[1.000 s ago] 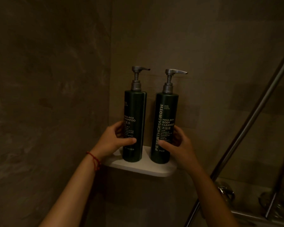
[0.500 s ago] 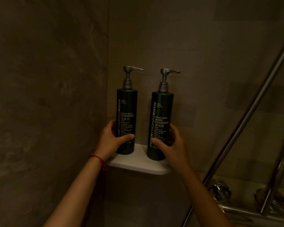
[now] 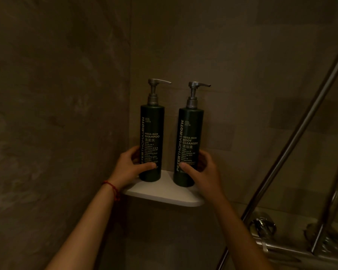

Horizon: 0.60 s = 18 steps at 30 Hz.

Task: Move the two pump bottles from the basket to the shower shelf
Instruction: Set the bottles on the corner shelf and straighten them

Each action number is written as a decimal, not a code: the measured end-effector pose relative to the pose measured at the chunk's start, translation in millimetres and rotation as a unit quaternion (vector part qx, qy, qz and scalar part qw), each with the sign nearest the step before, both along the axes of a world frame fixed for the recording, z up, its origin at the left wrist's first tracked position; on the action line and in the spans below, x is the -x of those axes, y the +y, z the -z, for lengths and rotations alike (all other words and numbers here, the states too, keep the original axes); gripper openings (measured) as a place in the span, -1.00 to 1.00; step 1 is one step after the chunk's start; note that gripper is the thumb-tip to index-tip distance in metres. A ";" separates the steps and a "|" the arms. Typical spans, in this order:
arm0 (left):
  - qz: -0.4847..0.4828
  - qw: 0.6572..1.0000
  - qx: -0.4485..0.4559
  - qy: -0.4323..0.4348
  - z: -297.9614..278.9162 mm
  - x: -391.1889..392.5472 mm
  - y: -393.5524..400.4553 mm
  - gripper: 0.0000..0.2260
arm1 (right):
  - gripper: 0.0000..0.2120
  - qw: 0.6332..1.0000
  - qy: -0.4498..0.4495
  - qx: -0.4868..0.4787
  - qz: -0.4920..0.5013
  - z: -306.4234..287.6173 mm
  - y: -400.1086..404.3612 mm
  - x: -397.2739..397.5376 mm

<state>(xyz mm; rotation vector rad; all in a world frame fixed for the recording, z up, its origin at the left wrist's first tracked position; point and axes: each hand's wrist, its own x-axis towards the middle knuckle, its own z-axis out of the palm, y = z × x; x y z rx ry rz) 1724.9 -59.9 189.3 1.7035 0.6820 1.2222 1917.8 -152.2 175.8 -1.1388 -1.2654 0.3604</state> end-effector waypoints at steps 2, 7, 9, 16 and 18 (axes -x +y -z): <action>0.003 1.000 -0.002 -0.005 0.6 -0.3 1.1 -0.42 | -0.43 1.000 -0.004 -0.011 0.028 0.9 0.9 5.7; 0.004 1.000 -0.015 0.002 2.0 0.0 4.5 -0.40 | -0.43 0.997 -0.023 -0.016 0.075 2.0 -1.0 13.8; 0.010 1.000 -0.018 0.006 2.2 0.7 6.0 -0.42 | -0.42 0.996 -0.026 -0.019 0.083 2.1 -2.0 15.1; 0.020 1.000 -0.005 0.004 5.2 2.6 6.8 -0.40 | -0.42 0.997 -0.035 -0.021 0.070 2.3 -11.0 11.6; 0.024 1.000 -0.005 0.008 5.6 2.5 4.5 -0.40 | -0.45 0.997 -0.035 -0.022 0.067 3.3 -14.9 8.7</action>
